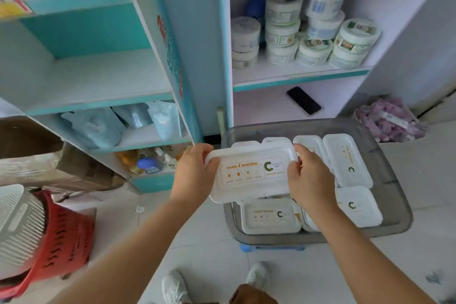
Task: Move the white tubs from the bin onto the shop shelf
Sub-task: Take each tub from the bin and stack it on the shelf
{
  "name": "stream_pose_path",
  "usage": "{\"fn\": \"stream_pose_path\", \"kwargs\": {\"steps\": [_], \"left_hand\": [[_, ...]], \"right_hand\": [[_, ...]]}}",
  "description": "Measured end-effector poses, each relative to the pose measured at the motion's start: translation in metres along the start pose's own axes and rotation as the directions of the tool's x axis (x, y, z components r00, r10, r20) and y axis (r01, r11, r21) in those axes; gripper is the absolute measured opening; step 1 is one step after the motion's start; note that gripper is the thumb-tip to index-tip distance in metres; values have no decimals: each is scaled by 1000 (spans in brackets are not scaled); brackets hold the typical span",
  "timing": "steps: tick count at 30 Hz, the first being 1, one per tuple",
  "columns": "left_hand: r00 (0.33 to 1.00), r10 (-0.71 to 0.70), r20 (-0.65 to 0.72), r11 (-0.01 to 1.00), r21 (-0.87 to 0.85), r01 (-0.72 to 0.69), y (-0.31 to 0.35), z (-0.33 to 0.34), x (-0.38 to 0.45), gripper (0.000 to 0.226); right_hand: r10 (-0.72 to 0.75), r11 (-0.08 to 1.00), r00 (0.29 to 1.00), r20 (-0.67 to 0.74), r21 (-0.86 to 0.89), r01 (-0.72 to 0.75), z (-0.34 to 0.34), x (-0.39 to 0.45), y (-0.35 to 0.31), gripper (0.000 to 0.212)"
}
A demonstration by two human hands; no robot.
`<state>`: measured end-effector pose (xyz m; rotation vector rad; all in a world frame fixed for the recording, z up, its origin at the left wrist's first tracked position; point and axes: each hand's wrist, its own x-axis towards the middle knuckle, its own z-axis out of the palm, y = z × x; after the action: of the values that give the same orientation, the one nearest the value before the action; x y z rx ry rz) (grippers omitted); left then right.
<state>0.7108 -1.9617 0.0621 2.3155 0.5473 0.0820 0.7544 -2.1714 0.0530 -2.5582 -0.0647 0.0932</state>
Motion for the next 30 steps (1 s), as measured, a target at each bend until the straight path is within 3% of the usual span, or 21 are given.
{"fn": "stream_pose_path", "kwargs": {"steps": [6, 10, 14, 22, 30], "left_hand": [[995, -31, -93, 992, -127, 19, -18, -82, 9, 35], [985, 15, -172, 988, -148, -41, -35, -144, 11, 34], [943, 103, -318, 987, -86, -136, -52, -213, 20, 25], [843, 193, -502, 958, -88, -272, -45, -336, 44, 27], [764, 220, -607, 941, -75, -330, -25, -406, 87, 25]], "right_hand": [[-61, 997, 991, -120, 34, 65, 3, 9, -89, 34], [-97, 986, 979, -181, 119, 119, 5, 4, -159, 29], [-143, 960, 951, -275, 196, 201, 0, -3, -230, 26], [-247, 861, 848, -469, 295, 414, -27, -7, -351, 22], [-309, 818, 768, -560, 256, 515, -39, 29, -424, 23]]}}
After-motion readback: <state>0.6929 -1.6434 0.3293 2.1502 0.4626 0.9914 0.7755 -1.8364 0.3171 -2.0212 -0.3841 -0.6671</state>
